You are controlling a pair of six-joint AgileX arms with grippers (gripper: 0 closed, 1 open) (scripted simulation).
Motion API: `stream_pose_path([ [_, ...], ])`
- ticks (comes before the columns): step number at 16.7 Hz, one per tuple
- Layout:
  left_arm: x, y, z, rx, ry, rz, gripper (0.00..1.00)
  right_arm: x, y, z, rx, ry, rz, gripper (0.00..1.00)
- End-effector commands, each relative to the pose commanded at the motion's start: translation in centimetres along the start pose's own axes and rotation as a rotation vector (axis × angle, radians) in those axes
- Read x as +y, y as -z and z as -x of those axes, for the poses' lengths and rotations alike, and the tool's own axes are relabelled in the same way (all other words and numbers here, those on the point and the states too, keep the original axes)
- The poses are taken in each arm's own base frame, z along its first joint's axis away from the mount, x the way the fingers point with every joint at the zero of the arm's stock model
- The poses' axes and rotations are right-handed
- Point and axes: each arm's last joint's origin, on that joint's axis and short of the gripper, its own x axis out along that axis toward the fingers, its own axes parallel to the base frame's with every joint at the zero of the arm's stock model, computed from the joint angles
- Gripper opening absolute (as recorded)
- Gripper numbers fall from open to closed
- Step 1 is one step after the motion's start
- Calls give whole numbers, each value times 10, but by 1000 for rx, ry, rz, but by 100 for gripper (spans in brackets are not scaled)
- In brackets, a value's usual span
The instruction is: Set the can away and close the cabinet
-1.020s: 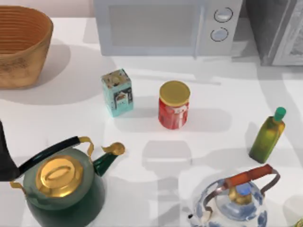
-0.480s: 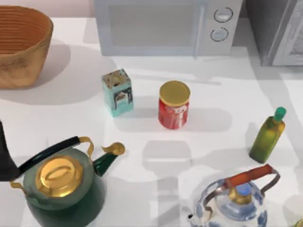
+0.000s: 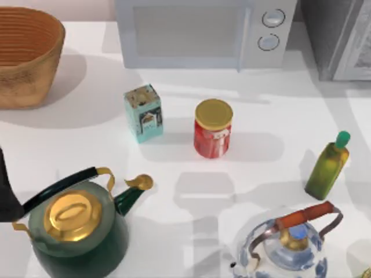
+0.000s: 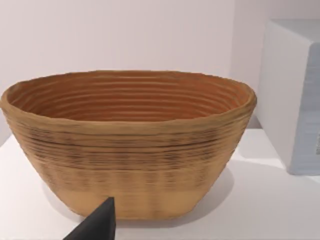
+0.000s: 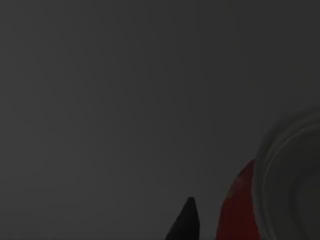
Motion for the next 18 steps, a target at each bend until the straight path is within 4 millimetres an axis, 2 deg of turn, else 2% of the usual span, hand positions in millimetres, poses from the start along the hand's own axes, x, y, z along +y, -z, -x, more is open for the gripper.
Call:
stream_pose_path([
  [4, 0, 0, 0, 0, 0, 0, 100, -5, 16, -25, 33, 9, 6, 0],
  [9, 0, 0, 0, 0, 0, 0, 100, -6, 17, -27, 38, 10, 6, 0],
  [18, 0, 0, 0, 0, 0, 0, 100, -6, 17, -27, 38, 10, 6, 68],
])
